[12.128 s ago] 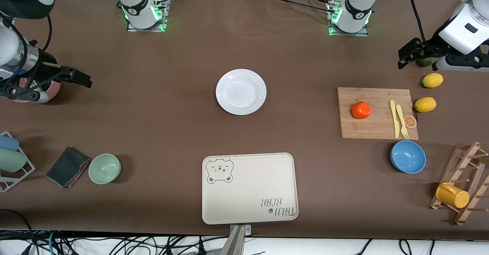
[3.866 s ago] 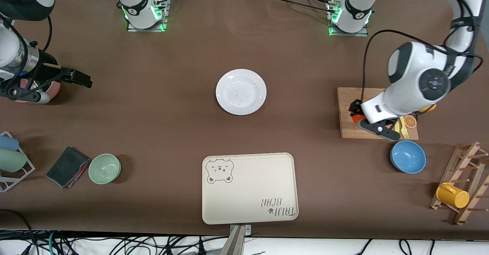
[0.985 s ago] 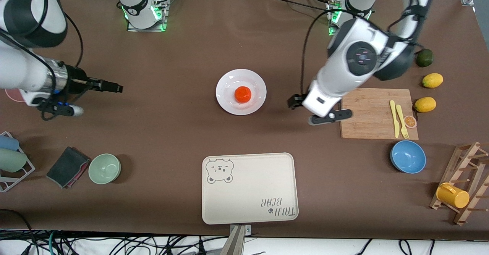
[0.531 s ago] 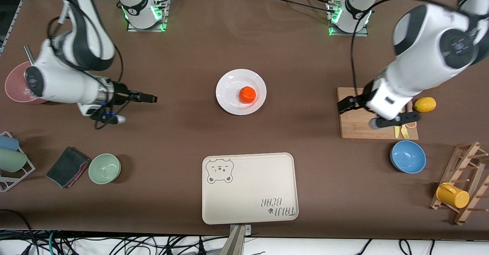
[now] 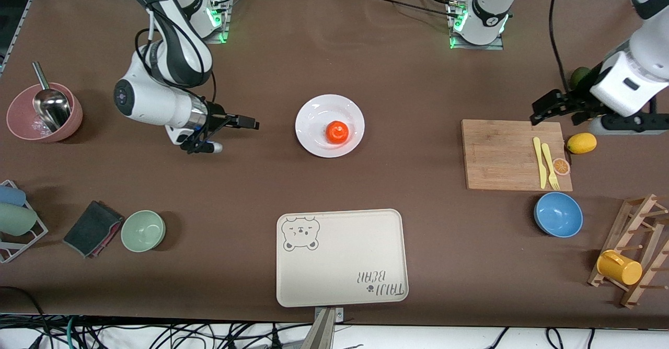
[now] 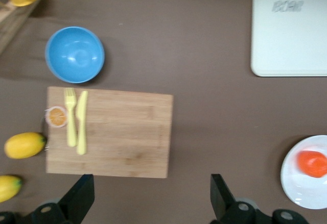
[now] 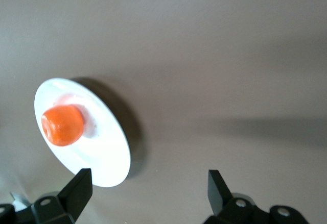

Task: Place orange and plate with both arms
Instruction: 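Grip the white plate rim with the right gripper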

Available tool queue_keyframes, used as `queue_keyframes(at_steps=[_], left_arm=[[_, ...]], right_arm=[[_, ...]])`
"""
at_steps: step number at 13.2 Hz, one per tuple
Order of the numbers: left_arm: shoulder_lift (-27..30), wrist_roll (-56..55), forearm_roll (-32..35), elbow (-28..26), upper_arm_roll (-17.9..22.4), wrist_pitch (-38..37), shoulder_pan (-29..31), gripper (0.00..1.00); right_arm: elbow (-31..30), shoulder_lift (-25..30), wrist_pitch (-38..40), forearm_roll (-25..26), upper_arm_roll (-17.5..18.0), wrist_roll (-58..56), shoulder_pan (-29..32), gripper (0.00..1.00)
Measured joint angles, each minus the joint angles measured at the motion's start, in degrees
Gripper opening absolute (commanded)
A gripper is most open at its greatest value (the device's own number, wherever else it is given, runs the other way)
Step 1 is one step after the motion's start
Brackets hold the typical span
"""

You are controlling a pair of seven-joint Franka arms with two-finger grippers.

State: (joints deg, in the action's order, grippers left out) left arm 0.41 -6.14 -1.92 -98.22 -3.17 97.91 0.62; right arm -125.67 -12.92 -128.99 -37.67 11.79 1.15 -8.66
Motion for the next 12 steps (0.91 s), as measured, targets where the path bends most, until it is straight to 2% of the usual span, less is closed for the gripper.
queue_keyframes(at_steps=[2, 4, 10, 12], left_arm=[[0.86, 0.82, 2.47, -2.03, 0.55, 0.0, -0.28, 1.0], [0.64, 0.81, 2.58, -2.49, 0.48, 0.01, -1.12, 1.0], [-0.82, 0.81, 2.58, -0.07, 0.41, -0.86, -1.61, 1.0], [-1.02, 0.81, 2.58, 0.3, 0.4, -1.25, -1.75, 1.0]], right_arm=[[-1.13, -1.24, -0.79, -4.71, 1.52, -5.56, -0.01, 1.0], [-1.42, -3.1, -1.01, -6.99, 2.39, -9.75, -0.01, 1.0], [0.59, -9.56, -5.57, -7.33, 7.17, -12.42, -0.58, 1.0], [1.81, -11.84, -8.14, -7.57, 7.75, -12.42, -2.01, 1.0]])
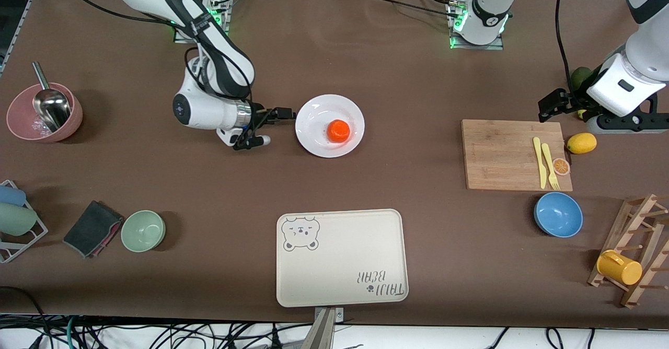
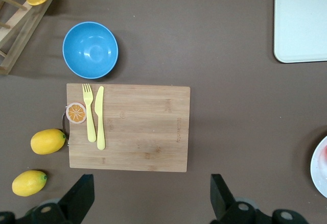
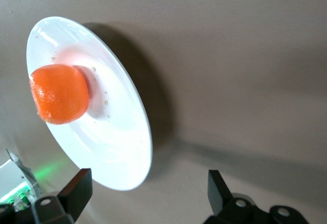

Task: Place orange and plate with both arms
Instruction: 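Grip the white plate rim with the right gripper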

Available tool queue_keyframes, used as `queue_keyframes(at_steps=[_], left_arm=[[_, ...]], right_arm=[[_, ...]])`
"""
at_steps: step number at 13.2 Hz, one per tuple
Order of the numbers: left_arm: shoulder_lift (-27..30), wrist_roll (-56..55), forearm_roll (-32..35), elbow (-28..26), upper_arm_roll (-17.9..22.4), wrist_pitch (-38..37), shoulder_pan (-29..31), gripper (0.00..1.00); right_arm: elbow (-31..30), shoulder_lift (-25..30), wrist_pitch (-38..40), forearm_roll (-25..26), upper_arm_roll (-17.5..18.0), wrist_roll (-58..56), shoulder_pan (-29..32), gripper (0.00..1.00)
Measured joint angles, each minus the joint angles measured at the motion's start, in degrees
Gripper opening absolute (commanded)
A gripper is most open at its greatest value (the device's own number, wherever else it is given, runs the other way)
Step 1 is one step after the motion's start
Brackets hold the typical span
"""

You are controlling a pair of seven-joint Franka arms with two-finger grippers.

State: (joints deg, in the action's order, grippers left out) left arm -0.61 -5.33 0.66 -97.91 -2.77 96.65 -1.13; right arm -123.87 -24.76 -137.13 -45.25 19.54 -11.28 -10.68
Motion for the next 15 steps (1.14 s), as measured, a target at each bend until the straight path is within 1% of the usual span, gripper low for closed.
queue_keyframes(at_steps=[2, 4, 6, 10, 11, 14, 15], left_arm=[[-0.03, 0.0, 0.0, 0.08, -0.01, -0.21, -0.05, 1.0], [-0.04, 0.0, 0.0, 0.09, -0.01, -0.32, -0.06, 1.0], [-0.06, 0.0, 0.0, 0.1, -0.01, -0.46, -0.07, 1.0], [-0.09, 0.0, 0.0, 0.11, -0.01, -0.56, -0.07, 1.0], [-0.1, 0.0, 0.0, 0.12, -0.01, -0.56, -0.08, 1.0], [-0.11, 0.0, 0.0, 0.14, -0.01, -0.58, -0.1, 1.0], [-0.12, 0.0, 0.0, 0.14, -0.01, -0.58, -0.1, 1.0]], right_arm=[[1.11, -2.32, -2.31, -0.39, 0.14, 0.01, -1.74, 1.0], [2.31, -3.94, -3.95, -2.42, 0.18, 0.02, -3.24, 1.0], [3.42, -4.75, -4.29, -4.06, 0.19, 0.02, -4.13, 1.0], [3.9, -5.1, -4.3, -4.2, 0.13, 0.02, -4.25, 0.99], [3.92, -5.3, -4.3, -4.21, 0.12, 0.02, -4.25, 0.98], [4.16, -6.07, -4.3, -4.22, 0.12, 0.01, -4.23, 0.84], [4.25, -6.22, -4.3, -4.22, 0.11, 0.01, -4.17, 0.78]])
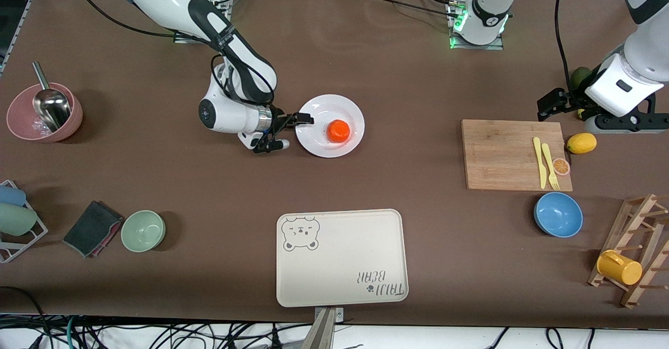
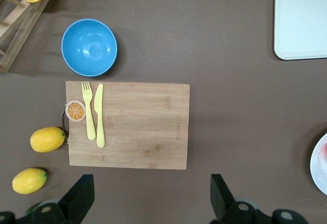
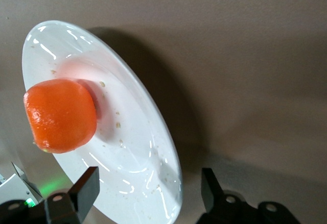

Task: Place orange and plate with both arms
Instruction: 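Grip the white plate rim with the right gripper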

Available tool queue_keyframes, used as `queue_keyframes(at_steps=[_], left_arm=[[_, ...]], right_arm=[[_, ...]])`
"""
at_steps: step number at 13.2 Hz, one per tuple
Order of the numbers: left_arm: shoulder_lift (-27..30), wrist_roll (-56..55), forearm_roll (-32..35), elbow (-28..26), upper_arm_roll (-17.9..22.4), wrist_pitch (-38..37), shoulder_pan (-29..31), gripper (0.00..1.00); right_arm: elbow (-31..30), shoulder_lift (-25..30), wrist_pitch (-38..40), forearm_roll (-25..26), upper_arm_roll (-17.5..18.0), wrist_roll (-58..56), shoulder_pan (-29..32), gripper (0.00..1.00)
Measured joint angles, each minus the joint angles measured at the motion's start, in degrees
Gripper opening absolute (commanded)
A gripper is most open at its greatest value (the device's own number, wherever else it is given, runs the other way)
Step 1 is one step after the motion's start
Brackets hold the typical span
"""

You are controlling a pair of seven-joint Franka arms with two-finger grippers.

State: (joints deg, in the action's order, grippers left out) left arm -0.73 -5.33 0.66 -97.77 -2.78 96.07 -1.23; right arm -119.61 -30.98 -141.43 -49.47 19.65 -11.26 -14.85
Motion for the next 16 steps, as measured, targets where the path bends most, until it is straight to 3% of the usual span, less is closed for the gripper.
queue_keyframes(at_steps=[4, 7, 14, 16], left_arm=[[-0.02, 0.0, 0.0, 0.02, 0.0, 0.0, -0.02, 1.0], [-0.02, 0.0, 0.0, 0.04, 0.0, 0.0, -0.05, 1.0], [-0.05, 0.0, 0.0, 0.05, 0.0, -0.04, -0.13, 1.0], [-0.08, 0.0, 0.0, 0.06, 0.0, -0.05, -0.16, 1.0]], right_arm=[[0.2, -0.09, 0.01, 0.0, -0.03, -0.28, 0.37, 0.48], [0.24, -0.1, 0.01, 0.0, -0.18, -1.41, 0.51, 0.31], [0.35, -0.96, 0.27, -0.15, -0.25, -7.27, 1.31, 0.0], [0.72, -0.72, 0.77, -0.43, -0.2, -8.33, 1.49, 0.0]])
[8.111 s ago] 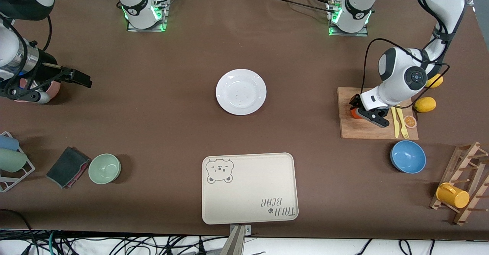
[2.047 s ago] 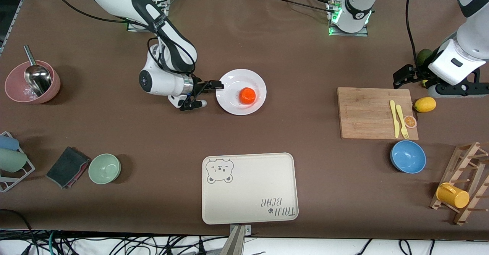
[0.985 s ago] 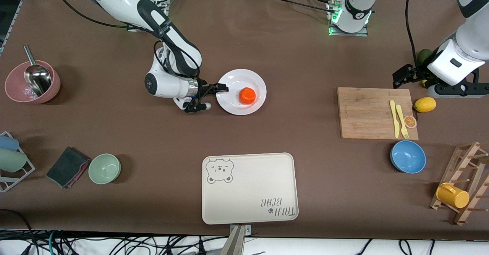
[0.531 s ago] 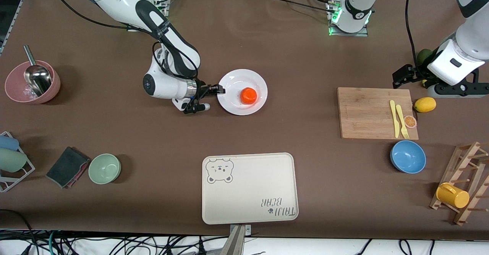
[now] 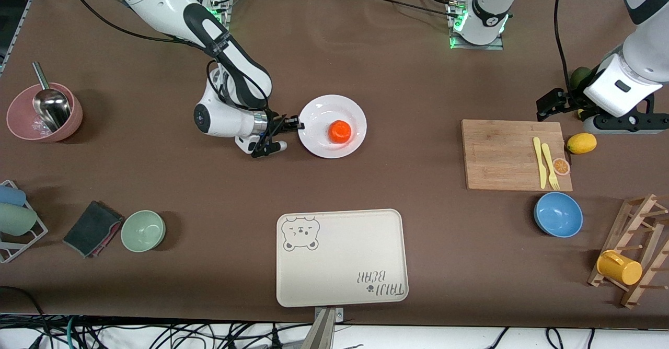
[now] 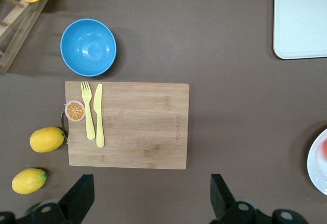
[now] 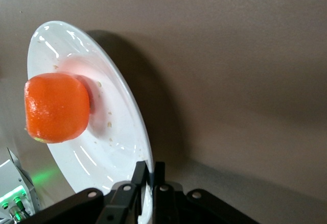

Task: Place orange and plate with both arms
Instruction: 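Grip the white plate rim with the right gripper, then slide the plate with the right gripper onto the bear tray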

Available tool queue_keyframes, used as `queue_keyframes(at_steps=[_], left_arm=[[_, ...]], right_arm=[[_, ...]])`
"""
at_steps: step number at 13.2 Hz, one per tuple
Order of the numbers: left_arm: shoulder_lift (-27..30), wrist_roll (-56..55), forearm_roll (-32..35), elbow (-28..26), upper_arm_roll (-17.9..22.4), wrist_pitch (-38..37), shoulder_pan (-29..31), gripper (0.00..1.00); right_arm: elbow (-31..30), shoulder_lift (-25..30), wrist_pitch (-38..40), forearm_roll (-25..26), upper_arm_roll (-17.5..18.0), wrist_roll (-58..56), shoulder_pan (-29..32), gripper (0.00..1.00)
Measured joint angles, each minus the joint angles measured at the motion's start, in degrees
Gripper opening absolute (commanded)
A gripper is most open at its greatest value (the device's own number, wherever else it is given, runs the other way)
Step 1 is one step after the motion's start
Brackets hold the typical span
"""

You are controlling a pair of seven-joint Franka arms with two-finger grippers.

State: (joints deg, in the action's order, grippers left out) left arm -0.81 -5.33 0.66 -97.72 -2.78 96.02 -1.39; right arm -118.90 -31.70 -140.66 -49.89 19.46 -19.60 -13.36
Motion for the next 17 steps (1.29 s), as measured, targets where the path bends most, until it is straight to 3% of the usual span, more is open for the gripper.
queue_keyframes(at_steps=[9, 17], left_arm=[[-0.14, 0.0, 0.0, 0.12, 0.0, -0.3, 0.0, 1.0], [-0.16, 0.0, 0.0, 0.15, 0.0, -0.57, -0.04, 1.0]], right_arm=[[0.91, -0.08, 0.42, -0.55, 0.0, -0.86, 0.62, 0.0], [1.71, -0.15, 4.33, -6.95, -0.03, -2.23, 3.63, 0.0]])
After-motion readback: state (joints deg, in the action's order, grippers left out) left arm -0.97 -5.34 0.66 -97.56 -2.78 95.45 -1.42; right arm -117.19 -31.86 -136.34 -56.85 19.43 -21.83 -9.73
